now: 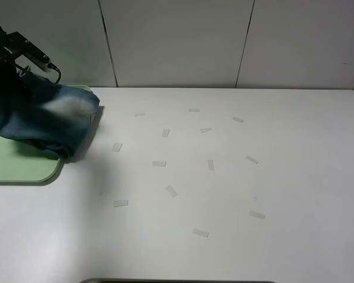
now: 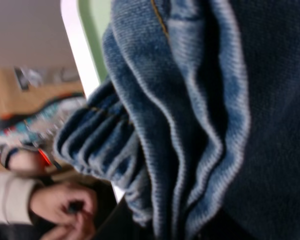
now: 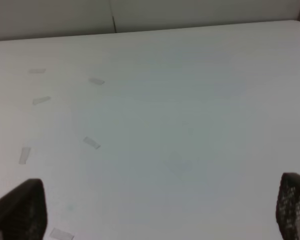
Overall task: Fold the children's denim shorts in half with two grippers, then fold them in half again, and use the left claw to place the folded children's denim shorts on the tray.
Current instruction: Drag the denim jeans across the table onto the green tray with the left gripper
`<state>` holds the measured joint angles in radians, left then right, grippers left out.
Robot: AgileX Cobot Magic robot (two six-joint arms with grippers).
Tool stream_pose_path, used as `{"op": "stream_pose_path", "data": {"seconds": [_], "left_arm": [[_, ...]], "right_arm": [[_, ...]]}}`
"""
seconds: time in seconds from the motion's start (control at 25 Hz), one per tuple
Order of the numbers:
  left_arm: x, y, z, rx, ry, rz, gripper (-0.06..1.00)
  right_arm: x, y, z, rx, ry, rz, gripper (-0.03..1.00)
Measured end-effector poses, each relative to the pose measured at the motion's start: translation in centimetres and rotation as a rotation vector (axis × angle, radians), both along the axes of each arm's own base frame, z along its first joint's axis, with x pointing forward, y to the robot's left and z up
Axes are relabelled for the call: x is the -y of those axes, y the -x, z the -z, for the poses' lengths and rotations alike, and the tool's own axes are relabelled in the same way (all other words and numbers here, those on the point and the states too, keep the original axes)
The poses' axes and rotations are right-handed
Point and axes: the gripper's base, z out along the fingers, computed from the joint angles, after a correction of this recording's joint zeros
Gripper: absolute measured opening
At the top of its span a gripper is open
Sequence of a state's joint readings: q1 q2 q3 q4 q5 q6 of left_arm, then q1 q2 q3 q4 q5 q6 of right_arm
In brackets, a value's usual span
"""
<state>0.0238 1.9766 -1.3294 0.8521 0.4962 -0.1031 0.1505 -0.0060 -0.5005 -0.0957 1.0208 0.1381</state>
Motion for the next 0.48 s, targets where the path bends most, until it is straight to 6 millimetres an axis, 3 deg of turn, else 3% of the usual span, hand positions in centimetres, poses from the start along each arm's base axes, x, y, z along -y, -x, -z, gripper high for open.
{"op": "stream_pose_path", "data": {"seconds": [0.48], "left_arm": [[-2.5, 0.2, 1.4, -0.06, -0.026, -0.016, 0.12]], "right_arm": [[0.0, 0.0, 0.0, 0.0, 0.0, 0.0, 0.69]]}}
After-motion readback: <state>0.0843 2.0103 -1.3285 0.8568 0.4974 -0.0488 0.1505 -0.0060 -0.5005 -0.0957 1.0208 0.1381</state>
